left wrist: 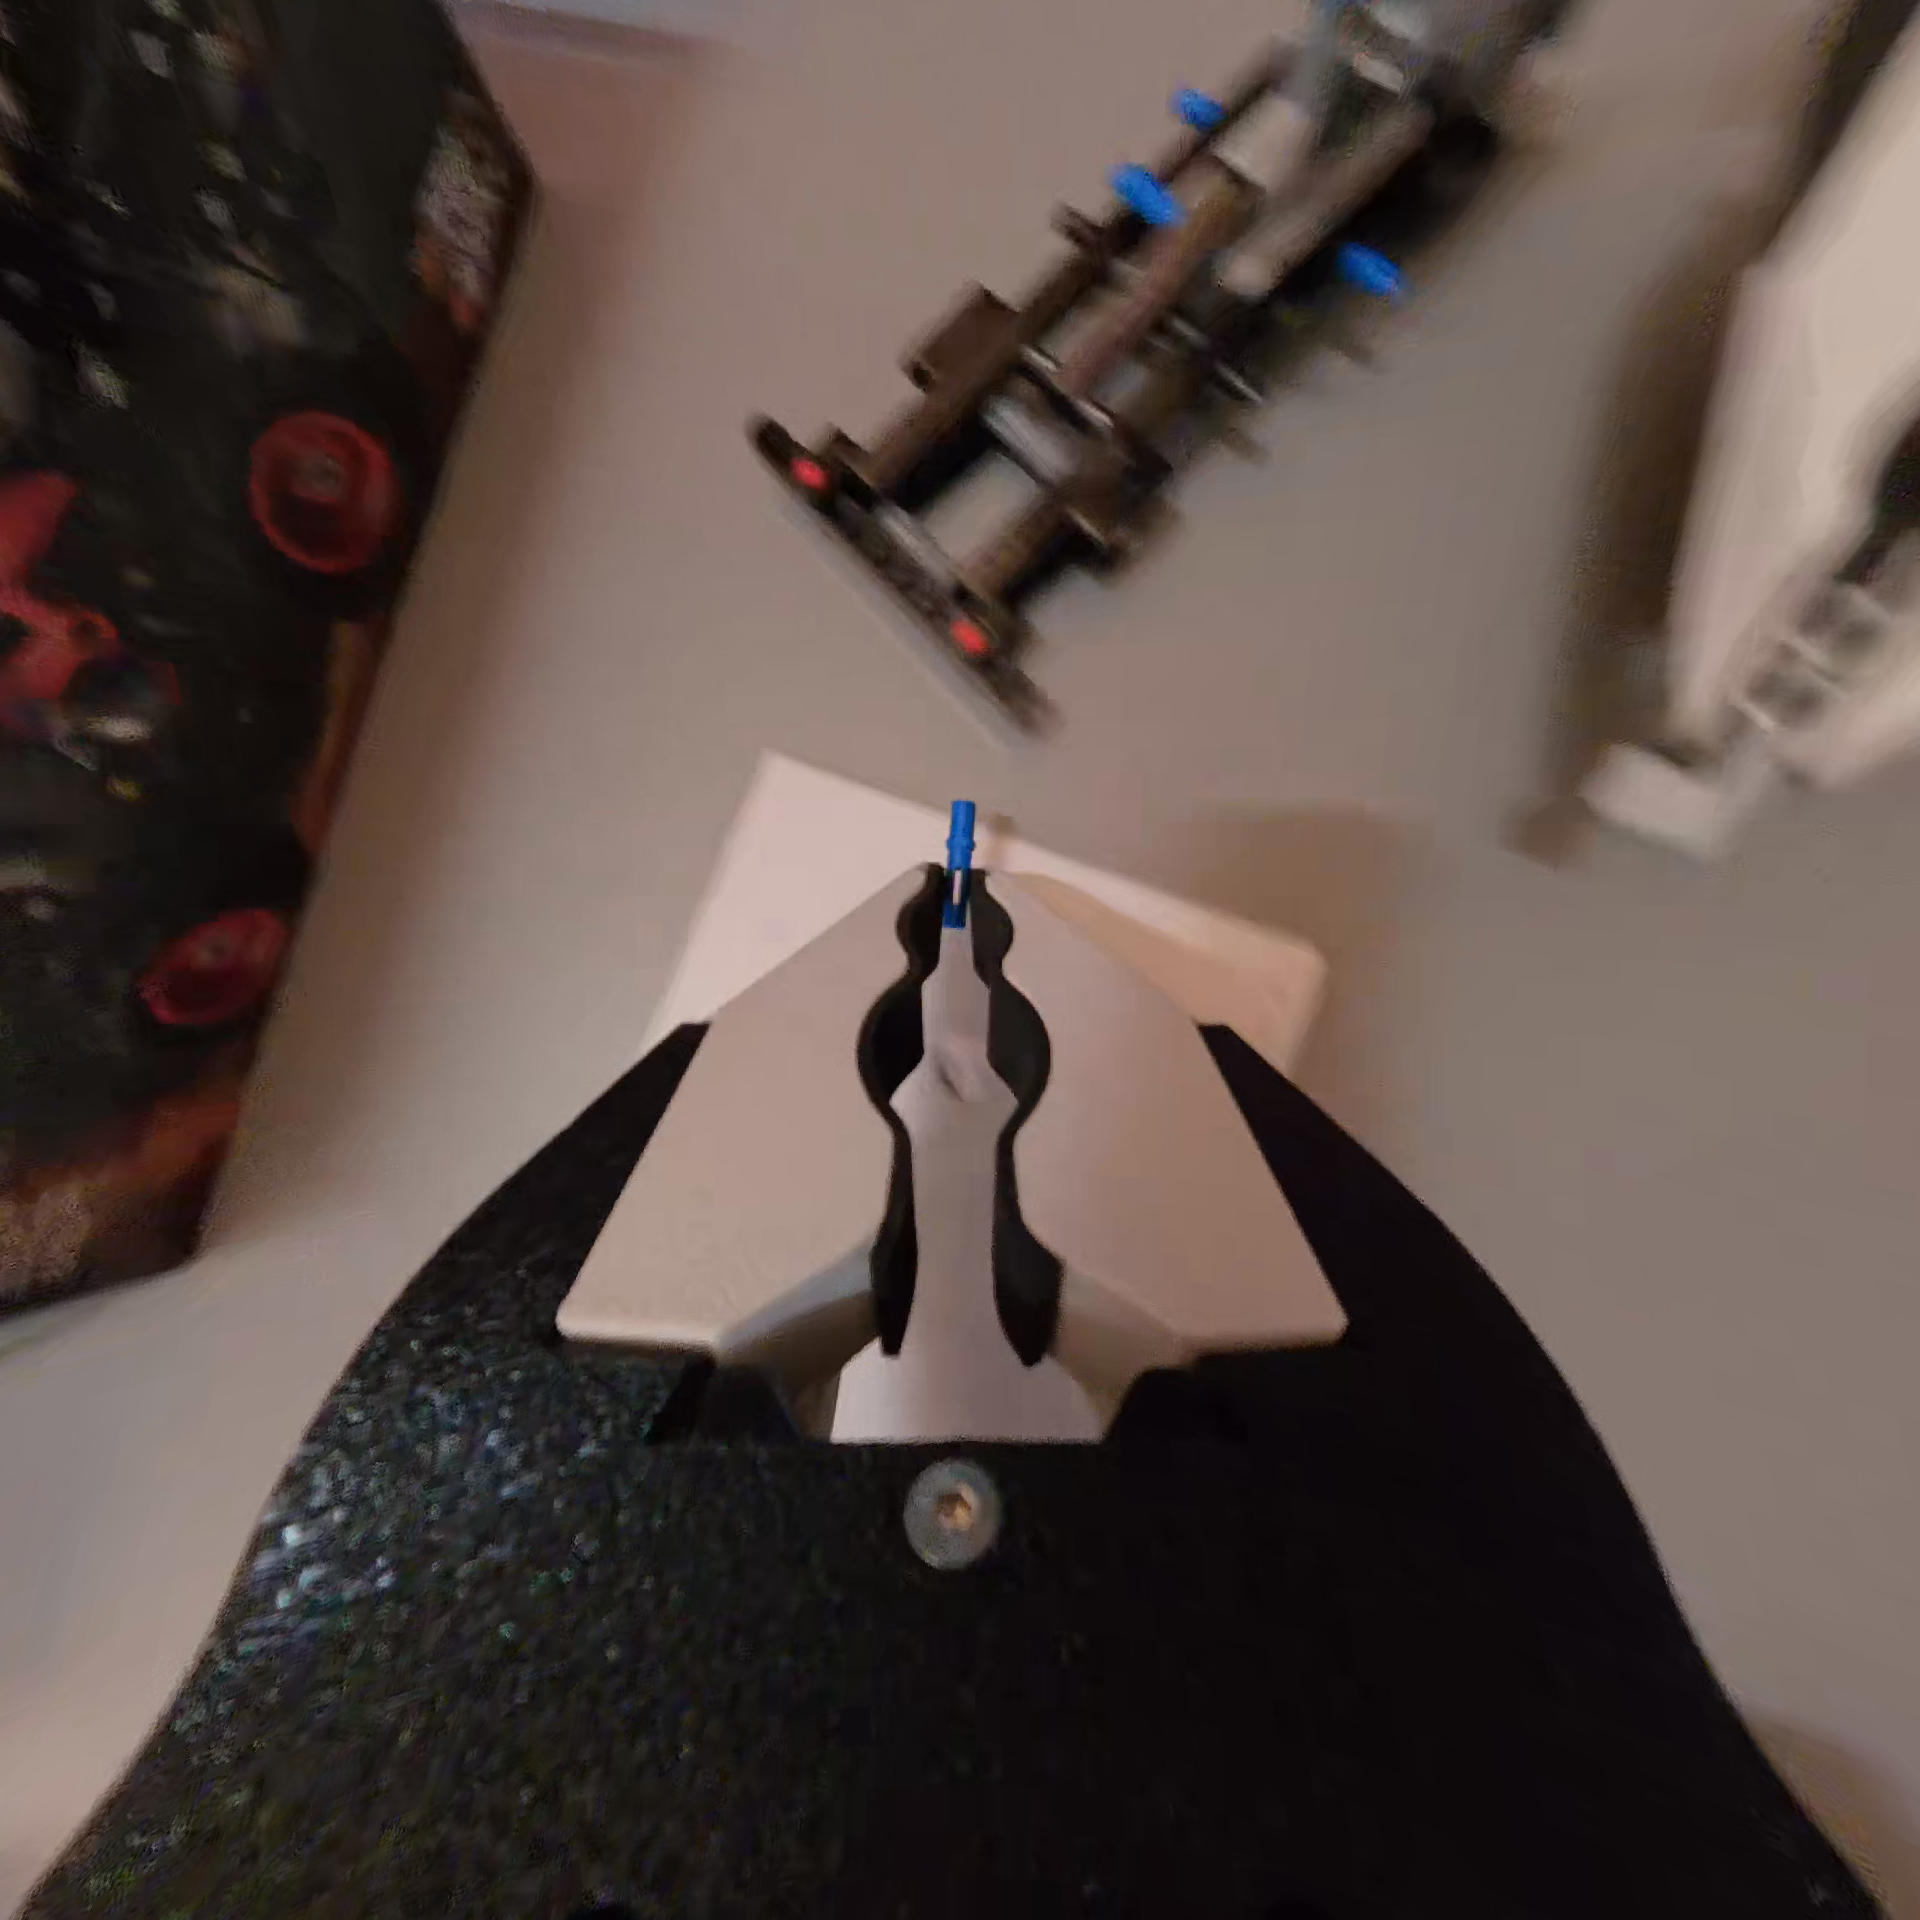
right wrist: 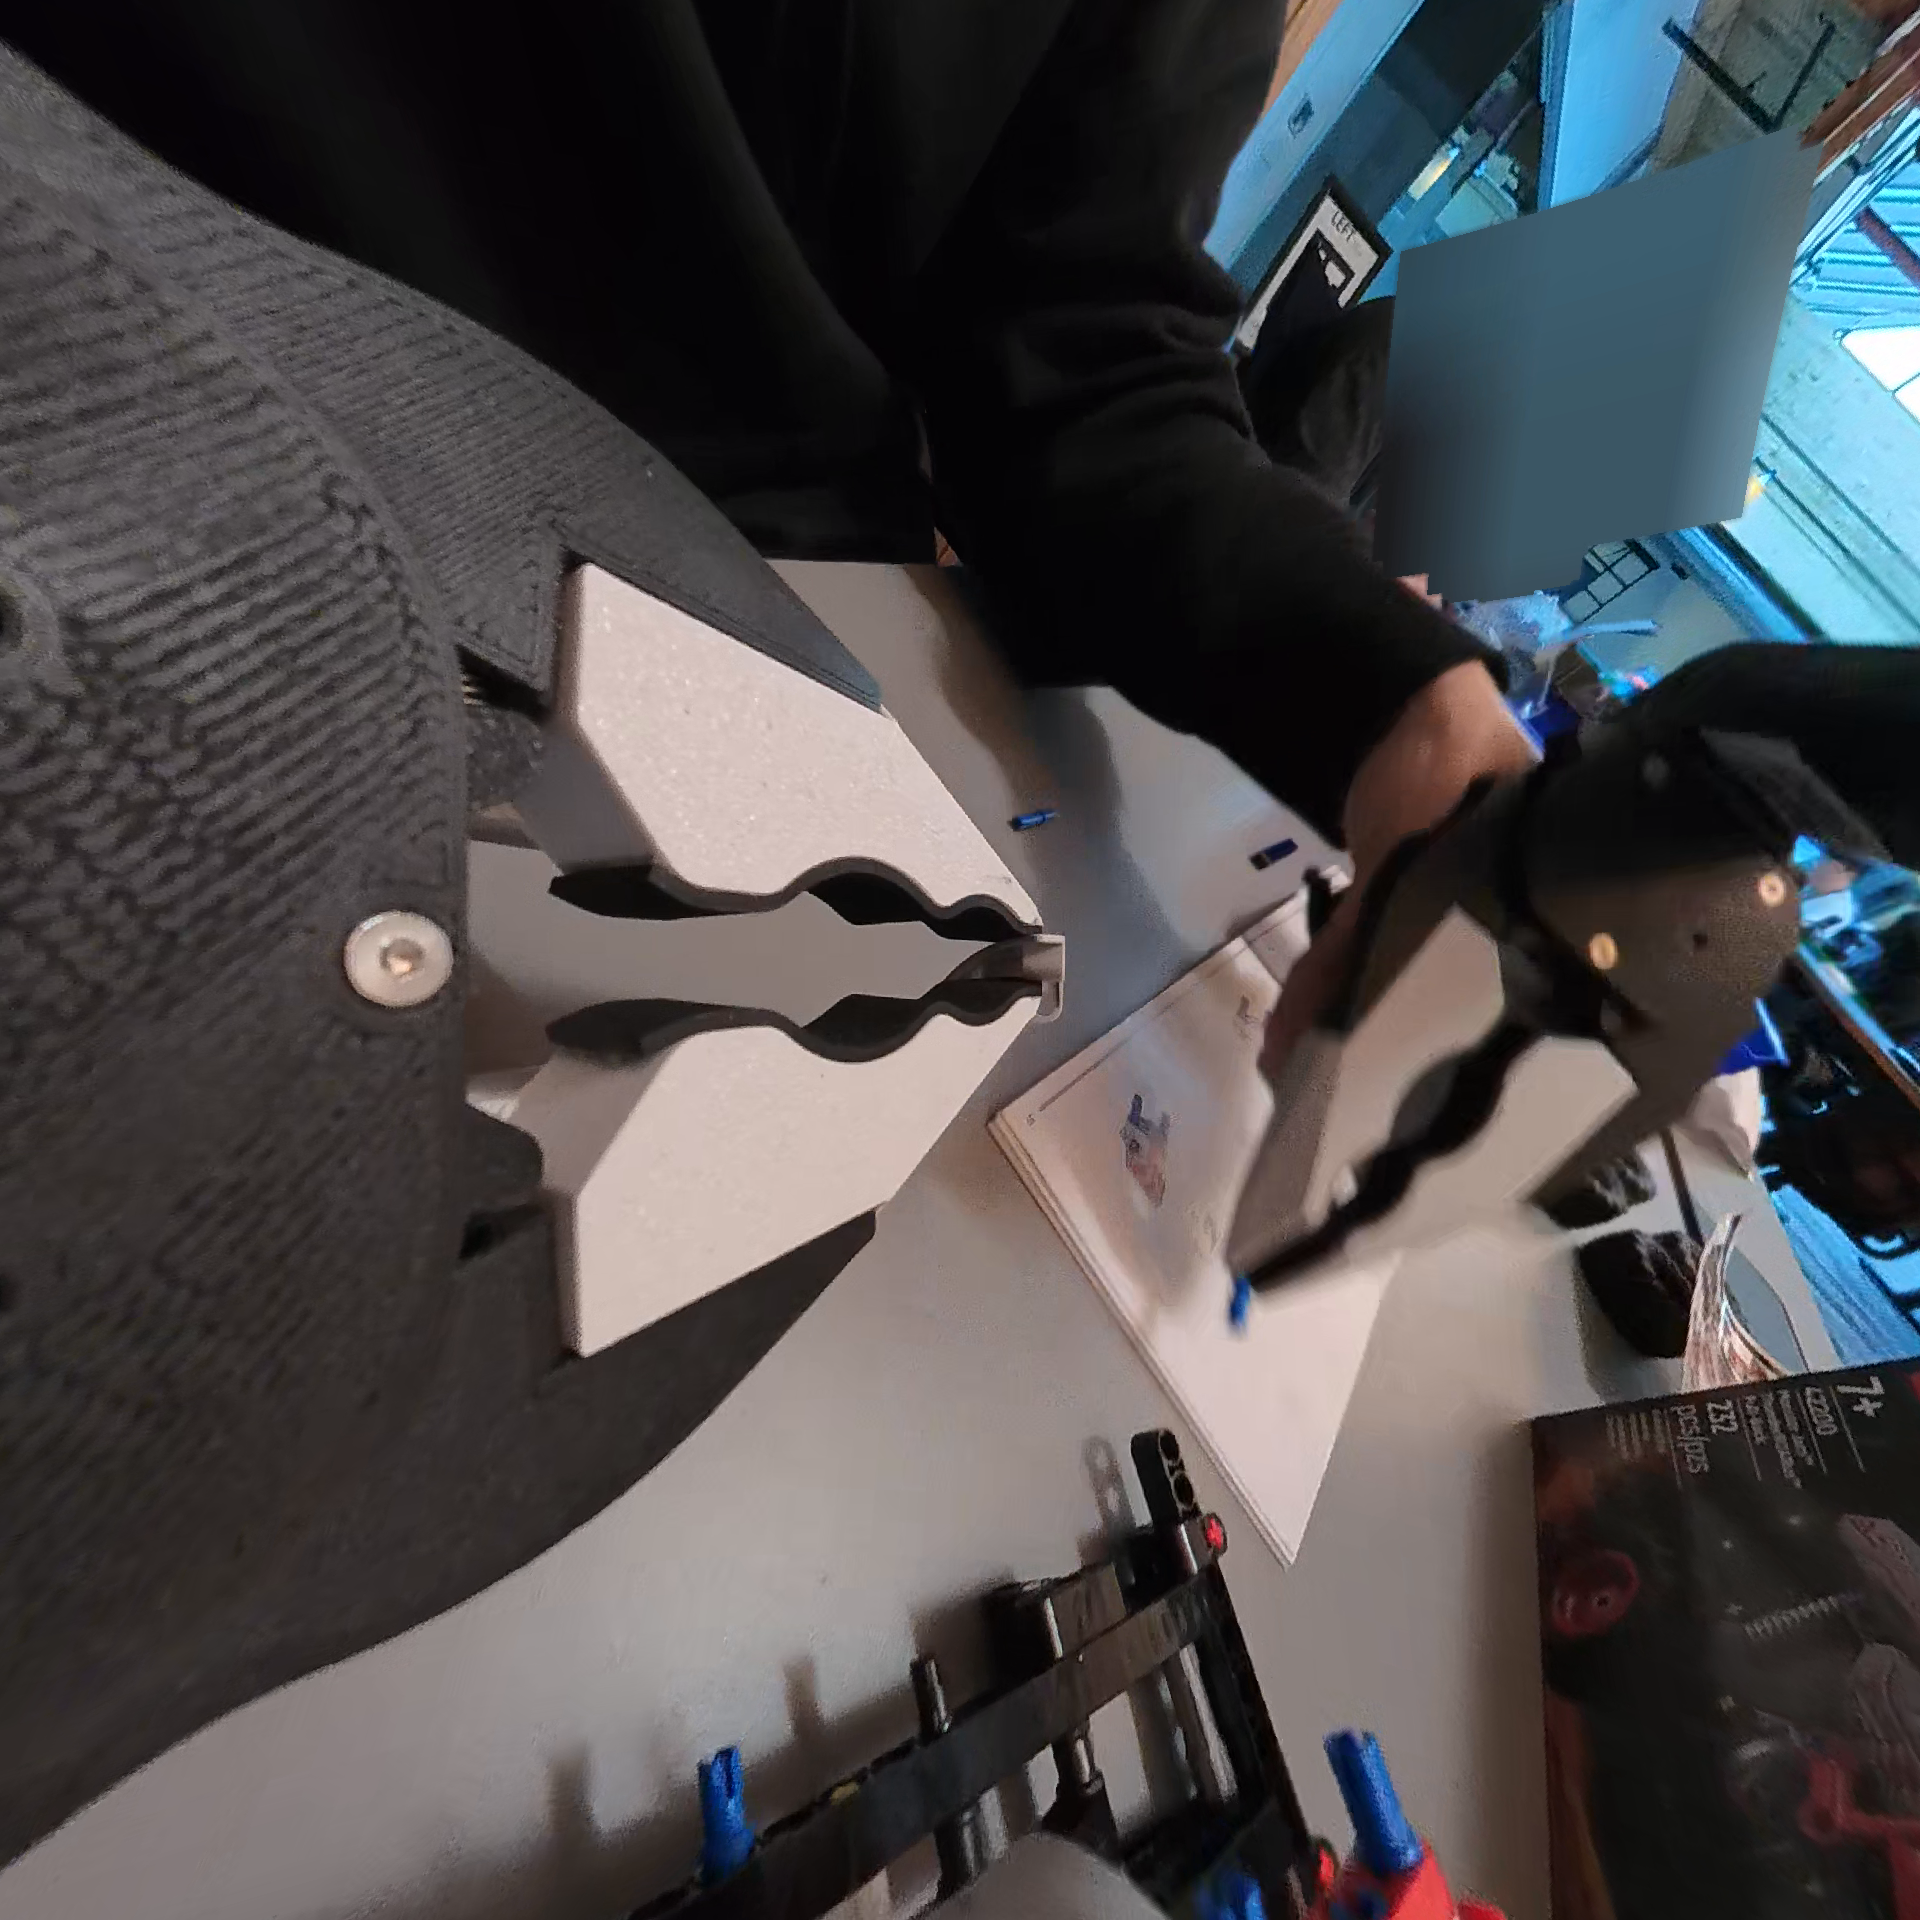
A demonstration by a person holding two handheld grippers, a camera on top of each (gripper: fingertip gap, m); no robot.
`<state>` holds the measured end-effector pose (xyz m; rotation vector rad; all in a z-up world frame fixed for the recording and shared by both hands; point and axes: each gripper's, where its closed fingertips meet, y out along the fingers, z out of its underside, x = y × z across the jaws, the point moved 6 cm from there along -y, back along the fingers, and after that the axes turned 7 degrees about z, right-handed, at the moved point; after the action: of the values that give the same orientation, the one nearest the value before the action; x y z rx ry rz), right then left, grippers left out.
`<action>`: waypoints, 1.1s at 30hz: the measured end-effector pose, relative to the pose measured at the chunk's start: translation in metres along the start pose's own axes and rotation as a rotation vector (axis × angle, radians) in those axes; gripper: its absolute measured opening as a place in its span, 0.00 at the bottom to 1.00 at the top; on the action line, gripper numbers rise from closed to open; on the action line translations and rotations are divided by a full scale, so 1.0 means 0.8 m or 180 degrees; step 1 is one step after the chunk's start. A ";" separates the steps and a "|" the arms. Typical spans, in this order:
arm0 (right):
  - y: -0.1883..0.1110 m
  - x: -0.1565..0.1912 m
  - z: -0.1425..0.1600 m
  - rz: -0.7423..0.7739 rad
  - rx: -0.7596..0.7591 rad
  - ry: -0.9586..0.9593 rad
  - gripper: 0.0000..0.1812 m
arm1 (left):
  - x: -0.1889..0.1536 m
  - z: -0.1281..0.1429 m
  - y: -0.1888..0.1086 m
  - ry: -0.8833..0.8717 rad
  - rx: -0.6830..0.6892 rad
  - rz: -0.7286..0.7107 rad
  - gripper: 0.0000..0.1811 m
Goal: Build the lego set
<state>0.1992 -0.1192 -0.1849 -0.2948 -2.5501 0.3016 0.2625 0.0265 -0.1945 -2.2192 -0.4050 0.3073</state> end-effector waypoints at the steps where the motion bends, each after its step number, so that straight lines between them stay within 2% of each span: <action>1: 0.002 0.002 0.000 -0.0022 0.0001 -0.0008 0.02 | -0.011 0.016 -0.016 0.0052 0.0089 0.0182 0.01; 4: 0.009 0.005 -0.001 -0.0096 0.0024 -0.0008 0.02 | -0.014 0.069 -0.056 0.0246 0.0498 0.0223 0.01; 6: 0.014 0.008 -0.001 -0.0149 0.0042 -0.0003 0.03 | -0.007 0.089 -0.068 0.0398 0.0611 0.0241 0.01; 11: 0.022 0.010 0.000 -0.0148 0.0121 -0.0017 0.03 | 0.020 0.100 -0.076 0.0322 0.0696 -0.0297 0.18; 13: 0.021 0.009 0.000 -0.0130 0.0099 -0.0020 0.03 | 0.012 0.097 -0.082 0.0217 0.0587 -0.0398 0.17; 17: 0.018 0.009 -0.001 -0.0174 0.0041 0.0025 0.02 | -0.005 0.088 -0.078 -0.0433 0.0449 -0.0590 0.14; 19: 0.018 0.009 -0.002 -0.0206 0.0037 0.0047 0.03 | 0.011 0.080 -0.070 -0.0438 0.0417 -0.0855 0.17; 21: 0.018 0.009 -0.002 -0.0216 0.0028 0.0044 0.02 | 0.035 0.083 -0.063 -0.0514 0.0566 -0.1023 0.13; 23: 0.018 0.011 -0.002 -0.0219 0.0029 0.0006 0.03 | 0.045 0.090 -0.055 -0.0797 0.0658 -0.0890 0.08; 25: 0.018 0.011 -0.002 -0.0220 0.0021 -0.0005 0.03 | 0.047 0.086 -0.051 -0.0966 0.0465 -0.0742 0.03; 27: 0.019 0.012 -0.002 -0.0227 0.0043 -0.0011 0.03 | 0.039 0.086 -0.049 -0.0694 0.0521 -0.0554 0.02; 31: 0.019 0.012 -0.001 -0.0261 0.0059 -0.0005 0.03 | -0.001 0.084 -0.053 0.0497 0.0648 0.0179 0.05; 33: 0.018 0.013 -0.002 -0.0288 0.0036 0.0009 0.03 | -0.001 0.088 -0.060 0.0629 0.0785 0.0089 0.07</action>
<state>0.1940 -0.1025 -0.1826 -0.1749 -2.5492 0.2811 0.2285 0.1044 -0.2004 -1.9918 -0.2164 0.1421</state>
